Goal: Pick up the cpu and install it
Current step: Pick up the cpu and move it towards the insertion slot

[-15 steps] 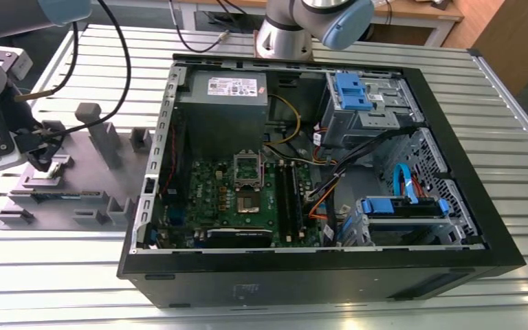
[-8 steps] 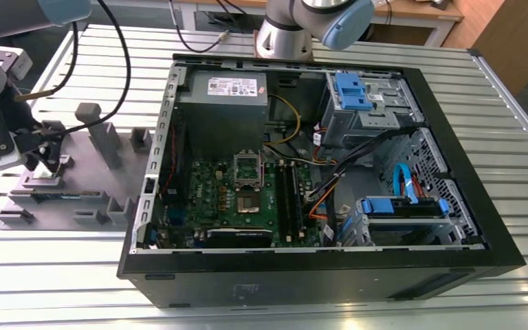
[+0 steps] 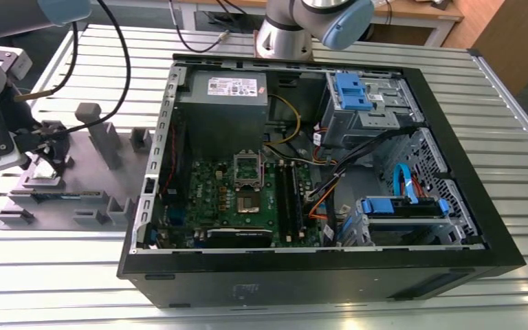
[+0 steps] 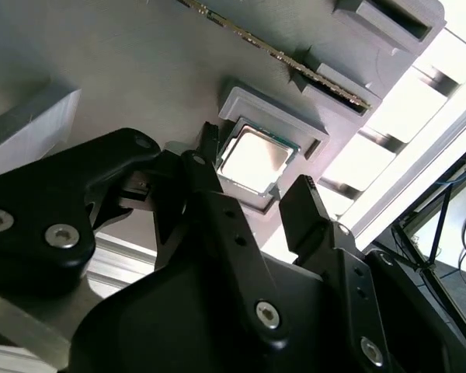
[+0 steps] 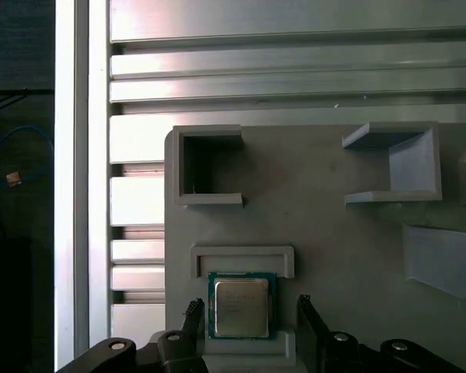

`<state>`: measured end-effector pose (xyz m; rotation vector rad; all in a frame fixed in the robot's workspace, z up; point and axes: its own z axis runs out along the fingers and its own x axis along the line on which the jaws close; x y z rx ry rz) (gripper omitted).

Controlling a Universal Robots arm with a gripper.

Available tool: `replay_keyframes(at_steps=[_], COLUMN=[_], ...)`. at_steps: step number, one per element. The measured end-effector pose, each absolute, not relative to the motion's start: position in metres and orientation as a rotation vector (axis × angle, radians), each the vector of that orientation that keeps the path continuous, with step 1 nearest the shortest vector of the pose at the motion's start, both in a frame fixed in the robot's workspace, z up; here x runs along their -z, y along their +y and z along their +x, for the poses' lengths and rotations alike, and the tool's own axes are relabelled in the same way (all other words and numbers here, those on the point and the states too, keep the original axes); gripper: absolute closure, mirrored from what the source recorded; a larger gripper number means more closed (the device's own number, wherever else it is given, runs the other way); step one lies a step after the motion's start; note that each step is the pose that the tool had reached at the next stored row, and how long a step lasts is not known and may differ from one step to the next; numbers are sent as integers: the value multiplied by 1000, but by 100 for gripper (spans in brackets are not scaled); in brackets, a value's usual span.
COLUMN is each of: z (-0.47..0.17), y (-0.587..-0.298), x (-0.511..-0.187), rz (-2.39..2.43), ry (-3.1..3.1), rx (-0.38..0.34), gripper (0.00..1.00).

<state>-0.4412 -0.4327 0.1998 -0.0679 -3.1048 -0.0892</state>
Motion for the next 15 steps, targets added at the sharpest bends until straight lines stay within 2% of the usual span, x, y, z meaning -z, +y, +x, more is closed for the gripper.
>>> replay_keyframes(at_steps=[15], z=[-446], y=[-430], x=[-190], rz=[15], ry=[-3116], rx=[92], gripper=[41])
